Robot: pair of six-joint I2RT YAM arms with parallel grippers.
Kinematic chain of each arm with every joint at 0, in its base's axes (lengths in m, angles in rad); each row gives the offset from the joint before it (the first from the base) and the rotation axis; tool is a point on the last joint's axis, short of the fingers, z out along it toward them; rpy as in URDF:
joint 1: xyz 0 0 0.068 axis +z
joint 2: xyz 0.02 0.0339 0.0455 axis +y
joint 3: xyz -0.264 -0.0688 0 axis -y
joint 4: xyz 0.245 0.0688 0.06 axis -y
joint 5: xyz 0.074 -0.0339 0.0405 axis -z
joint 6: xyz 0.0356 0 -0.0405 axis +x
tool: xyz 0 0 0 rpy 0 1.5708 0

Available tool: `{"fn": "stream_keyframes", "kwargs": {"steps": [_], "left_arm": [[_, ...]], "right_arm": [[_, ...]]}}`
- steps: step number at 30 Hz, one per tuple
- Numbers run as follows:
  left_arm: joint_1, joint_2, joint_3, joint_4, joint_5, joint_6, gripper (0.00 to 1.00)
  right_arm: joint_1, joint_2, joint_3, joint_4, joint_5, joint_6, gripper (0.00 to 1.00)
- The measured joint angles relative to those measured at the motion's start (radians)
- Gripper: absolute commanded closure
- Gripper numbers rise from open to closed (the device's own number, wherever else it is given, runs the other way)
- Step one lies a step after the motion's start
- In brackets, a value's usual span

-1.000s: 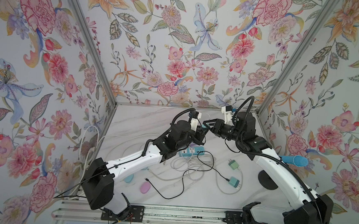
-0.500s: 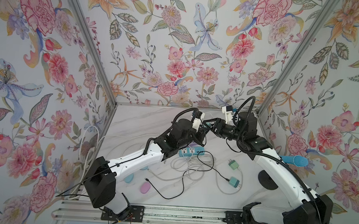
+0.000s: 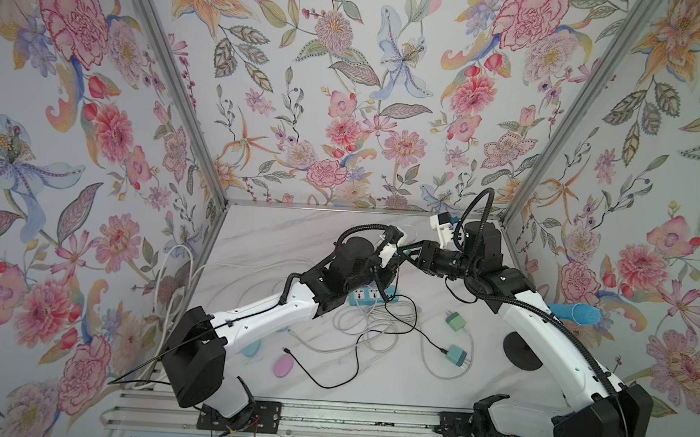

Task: Charge the bluetooth headset
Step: Insert the plug into the socket.

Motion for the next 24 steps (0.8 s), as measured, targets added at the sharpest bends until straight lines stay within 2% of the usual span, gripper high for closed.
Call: {"fn": "stream_keyframes", "kwargs": {"steps": [3,5,13,14,16,18,19,22,23,24], "left_arm": [[0.0,-0.019,-0.02,0.013,0.01,0.034,1.0],[0.0,-0.023,-0.021,0.014,0.017,0.053,1.0],[0.001,-0.024,-0.021,0.014,0.078,0.079,1.0],[0.001,-0.024,-0.021,0.014,0.088,0.079,0.99],[0.001,-0.024,-0.021,0.014,0.1,0.079,0.98],[0.011,-0.024,-0.021,0.01,0.118,0.075,0.98],[0.014,-0.024,-0.021,0.01,0.126,0.075,0.95],[0.014,-0.024,-0.021,0.008,0.124,0.074,0.74],[0.014,-0.024,-0.021,0.008,0.122,0.073,0.65],[0.015,-0.024,-0.021,0.007,0.122,0.071,0.48]], "right_arm": [[0.0,-0.009,0.0,-0.01,-0.018,-0.007,0.6],[0.0,-0.011,0.0,-0.011,-0.024,-0.012,0.56],[0.0,-0.008,0.003,-0.019,-0.03,-0.048,0.54],[0.0,-0.007,0.005,-0.019,-0.03,-0.052,0.57],[0.001,-0.002,0.01,-0.019,-0.036,-0.062,0.83],[0.001,-0.002,0.011,-0.018,-0.042,-0.084,0.97],[0.001,-0.002,0.012,-0.017,-0.042,-0.089,1.0],[0.002,0.001,0.014,-0.018,-0.043,-0.093,1.0],[0.002,0.003,0.015,-0.018,-0.04,-0.097,1.0],[0.002,0.003,0.015,-0.018,-0.038,-0.101,1.0]]}}
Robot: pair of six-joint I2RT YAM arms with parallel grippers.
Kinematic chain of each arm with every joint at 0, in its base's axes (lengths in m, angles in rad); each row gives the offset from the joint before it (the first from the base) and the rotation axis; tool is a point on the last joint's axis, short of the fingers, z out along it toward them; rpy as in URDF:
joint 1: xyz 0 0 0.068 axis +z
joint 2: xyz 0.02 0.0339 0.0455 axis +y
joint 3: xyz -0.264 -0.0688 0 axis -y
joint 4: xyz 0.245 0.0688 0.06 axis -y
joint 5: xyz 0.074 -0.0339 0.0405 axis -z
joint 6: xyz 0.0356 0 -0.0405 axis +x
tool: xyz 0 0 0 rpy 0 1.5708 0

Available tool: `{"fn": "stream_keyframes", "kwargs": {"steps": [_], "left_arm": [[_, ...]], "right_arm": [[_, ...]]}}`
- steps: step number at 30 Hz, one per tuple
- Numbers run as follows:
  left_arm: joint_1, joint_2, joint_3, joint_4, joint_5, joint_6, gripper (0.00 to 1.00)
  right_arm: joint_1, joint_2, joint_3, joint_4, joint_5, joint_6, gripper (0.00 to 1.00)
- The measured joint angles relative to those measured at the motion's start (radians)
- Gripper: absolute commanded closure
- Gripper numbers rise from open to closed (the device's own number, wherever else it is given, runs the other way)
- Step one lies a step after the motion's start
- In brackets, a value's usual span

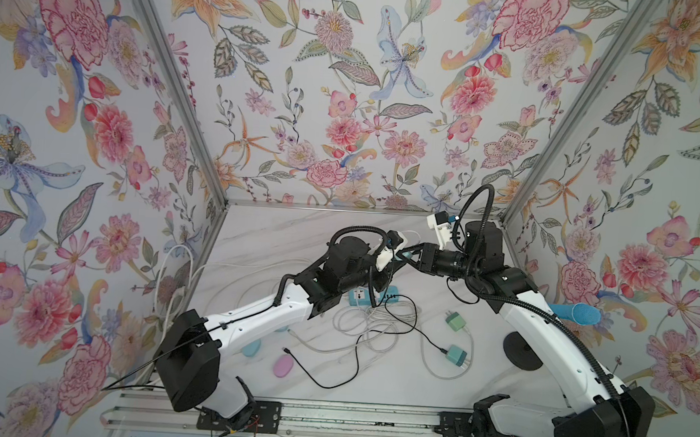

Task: Charge the bluetooth headset
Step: Insert the plug into the socket.

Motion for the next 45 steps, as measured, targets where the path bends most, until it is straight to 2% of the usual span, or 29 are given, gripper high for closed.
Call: {"fn": "stream_keyframes", "kwargs": {"steps": [1,2,4,5,13,20,25,30,39,45], "left_arm": [[0.0,0.0,0.0,0.0,0.0,-0.003,0.25],[0.001,0.0,0.0,0.0,0.001,-0.016,0.14],[0.009,0.0,0.0,0.003,0.005,-0.048,0.02],[0.014,0.0,0.0,-0.001,0.011,-0.064,0.0],[0.09,-0.014,-0.093,-0.036,0.005,-0.226,0.0],[0.108,-0.171,-0.24,0.056,-0.137,-0.304,0.0],[0.125,-0.292,-0.303,0.096,-0.239,-0.323,0.01],[0.168,-0.319,-0.326,0.093,-0.297,-0.366,0.0],[0.195,-0.32,-0.417,0.071,-0.307,-0.453,0.0],[0.203,-0.344,-0.454,0.068,-0.307,-0.49,0.0]], "right_arm": [[0.003,0.003,0.0,0.0,0.014,-0.009,1.0],[0.007,0.009,0.0,-0.001,0.032,-0.022,1.0],[0.014,0.029,0.0,-0.001,0.069,-0.048,1.0],[0.019,0.045,0.0,0.0,0.098,-0.065,1.0],[0.117,0.188,0.008,0.01,0.43,-0.238,1.0],[0.199,0.313,-0.058,0.129,0.591,-0.326,1.0],[0.232,0.397,-0.098,0.265,0.642,-0.341,1.0],[0.256,0.481,-0.095,0.36,0.663,-0.352,1.0],[0.275,0.601,-0.016,0.408,0.679,-0.378,1.0],[0.275,0.622,0.016,0.424,0.712,-0.393,1.0]]}}
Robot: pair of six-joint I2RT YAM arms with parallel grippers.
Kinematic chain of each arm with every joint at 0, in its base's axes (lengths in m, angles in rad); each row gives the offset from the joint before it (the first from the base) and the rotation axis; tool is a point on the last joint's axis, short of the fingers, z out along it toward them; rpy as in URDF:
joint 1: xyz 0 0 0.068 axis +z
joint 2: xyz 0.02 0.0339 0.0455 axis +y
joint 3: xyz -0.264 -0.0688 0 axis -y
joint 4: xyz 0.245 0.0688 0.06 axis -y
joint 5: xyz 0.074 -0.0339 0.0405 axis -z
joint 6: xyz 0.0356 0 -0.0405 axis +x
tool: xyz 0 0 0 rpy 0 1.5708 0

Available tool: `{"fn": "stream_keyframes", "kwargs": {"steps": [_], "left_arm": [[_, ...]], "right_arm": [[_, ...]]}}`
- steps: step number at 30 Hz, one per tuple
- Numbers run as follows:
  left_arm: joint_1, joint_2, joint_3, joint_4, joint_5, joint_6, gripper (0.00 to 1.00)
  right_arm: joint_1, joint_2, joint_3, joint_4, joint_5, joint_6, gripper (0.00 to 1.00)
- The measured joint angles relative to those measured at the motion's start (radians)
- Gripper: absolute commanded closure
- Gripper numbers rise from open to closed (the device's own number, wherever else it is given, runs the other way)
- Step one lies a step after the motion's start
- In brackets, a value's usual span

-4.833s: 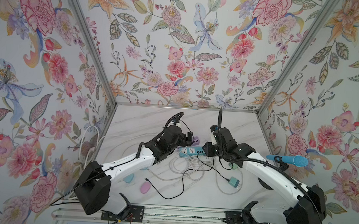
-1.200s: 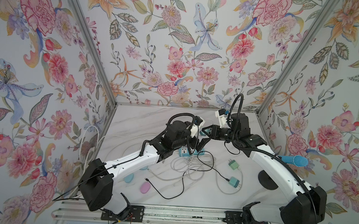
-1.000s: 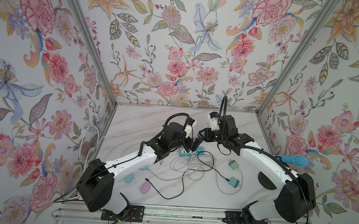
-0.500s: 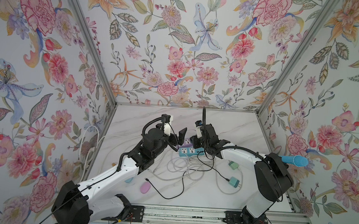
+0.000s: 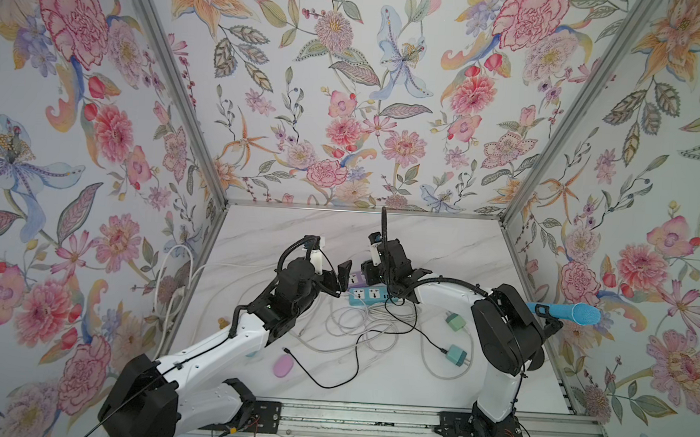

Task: Charge the bluetooth headset
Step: Insert the plug into the socket.

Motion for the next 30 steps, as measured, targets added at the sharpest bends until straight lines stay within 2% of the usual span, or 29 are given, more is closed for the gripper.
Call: {"fn": "stream_keyframes", "kwargs": {"steps": [18,30], "left_arm": [[0.011,-0.039,-0.016,0.0,-0.019,-0.028,0.0],[0.018,-0.037,-0.018,0.0,-0.019,-0.029,0.0]], "right_arm": [[0.001,0.051,0.023,0.013,0.021,0.007,1.0],[0.058,0.054,-0.001,0.023,0.129,0.013,1.0]]}}
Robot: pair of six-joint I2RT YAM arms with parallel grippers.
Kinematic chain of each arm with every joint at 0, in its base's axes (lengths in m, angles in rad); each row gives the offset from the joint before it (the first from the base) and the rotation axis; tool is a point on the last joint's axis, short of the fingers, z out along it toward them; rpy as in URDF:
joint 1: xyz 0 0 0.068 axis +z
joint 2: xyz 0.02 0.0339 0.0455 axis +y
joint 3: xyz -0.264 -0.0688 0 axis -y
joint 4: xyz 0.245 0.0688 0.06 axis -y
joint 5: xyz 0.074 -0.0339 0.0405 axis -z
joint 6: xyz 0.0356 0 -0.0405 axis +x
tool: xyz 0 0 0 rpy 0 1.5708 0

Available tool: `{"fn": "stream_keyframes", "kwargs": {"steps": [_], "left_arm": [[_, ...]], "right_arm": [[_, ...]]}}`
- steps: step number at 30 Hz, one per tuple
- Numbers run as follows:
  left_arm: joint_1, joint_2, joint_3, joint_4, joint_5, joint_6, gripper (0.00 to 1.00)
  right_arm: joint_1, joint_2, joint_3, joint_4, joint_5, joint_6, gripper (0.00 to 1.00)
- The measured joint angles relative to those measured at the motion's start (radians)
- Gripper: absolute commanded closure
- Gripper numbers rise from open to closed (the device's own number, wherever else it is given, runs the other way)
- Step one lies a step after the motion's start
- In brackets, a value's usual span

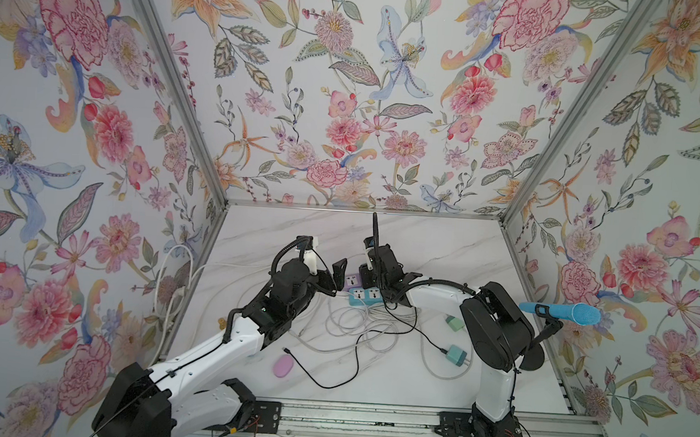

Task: Charge the bluetooth headset
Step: Insert the plug into the socket.

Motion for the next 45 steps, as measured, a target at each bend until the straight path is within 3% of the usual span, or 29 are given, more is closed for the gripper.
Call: {"fn": "stream_keyframes", "kwargs": {"steps": [18,31,33,36,38,45], "left_arm": [[0.006,0.064,0.009,-0.003,0.011,-0.01,0.0],[0.013,0.089,0.034,-0.008,0.039,-0.01,0.0],[0.013,0.089,0.034,-0.008,0.039,-0.01,0.0],[0.013,0.084,0.031,-0.007,0.04,-0.01,0.0],[0.014,0.076,0.028,-0.008,0.039,-0.01,0.0],[0.019,0.054,0.021,-0.002,0.038,-0.01,0.0]], "right_arm": [[0.051,0.01,-0.113,0.187,0.134,0.05,1.0],[0.087,0.065,-0.016,0.079,0.258,0.103,1.0],[0.087,0.065,-0.016,0.078,0.259,0.111,0.93],[0.087,0.063,-0.016,0.077,0.257,0.113,0.67],[0.084,0.06,-0.017,0.072,0.249,0.116,0.56],[0.051,0.046,-0.006,-0.06,0.168,0.146,0.41]]}}
